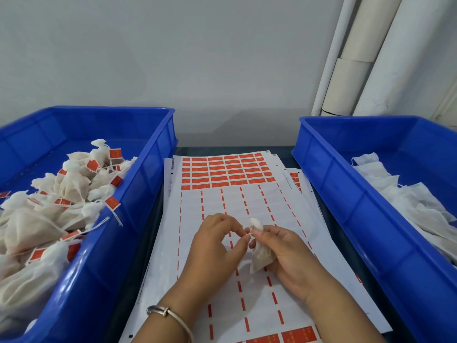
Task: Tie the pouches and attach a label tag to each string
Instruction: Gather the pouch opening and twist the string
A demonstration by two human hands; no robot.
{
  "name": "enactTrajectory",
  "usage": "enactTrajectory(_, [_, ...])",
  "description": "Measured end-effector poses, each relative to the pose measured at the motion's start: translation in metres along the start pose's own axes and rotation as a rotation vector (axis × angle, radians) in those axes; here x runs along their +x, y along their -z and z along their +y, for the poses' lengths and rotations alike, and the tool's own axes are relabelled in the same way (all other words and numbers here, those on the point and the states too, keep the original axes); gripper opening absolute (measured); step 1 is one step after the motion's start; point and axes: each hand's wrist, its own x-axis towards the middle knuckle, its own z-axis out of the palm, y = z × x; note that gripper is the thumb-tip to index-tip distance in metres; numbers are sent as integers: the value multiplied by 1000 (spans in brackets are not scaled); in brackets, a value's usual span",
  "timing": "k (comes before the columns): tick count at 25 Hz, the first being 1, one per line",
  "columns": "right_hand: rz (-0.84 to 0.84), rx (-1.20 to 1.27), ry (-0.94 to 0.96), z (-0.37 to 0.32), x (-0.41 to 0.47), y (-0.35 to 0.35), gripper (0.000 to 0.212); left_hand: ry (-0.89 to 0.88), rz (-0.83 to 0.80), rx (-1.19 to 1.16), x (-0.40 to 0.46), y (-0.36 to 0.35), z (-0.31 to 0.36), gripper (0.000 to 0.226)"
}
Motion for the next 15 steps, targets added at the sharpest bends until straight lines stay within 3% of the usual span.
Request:
enactTrajectory(3, [14, -53, -1, -1, -1, -1, 43, 105, -19, -17, -1, 0, -1, 20])
enactTrajectory(6, [46, -80, -13, 0, -1, 0, 32, 222, -11, -203, 2, 4, -1, 22])
enactTrajectory(10, [28, -73, -8, 1, -1, 1, 30, 107, -118, -176, 2, 5, 8, 28])
enactTrajectory(12, [22, -61, 6, 0, 0, 2, 31, 79, -112, -127, 3, 4, 9, 26])
enactTrajectory(15, [32, -92, 13, -1, 1, 1, 16, 58, -71, -100, 4, 7, 5, 24])
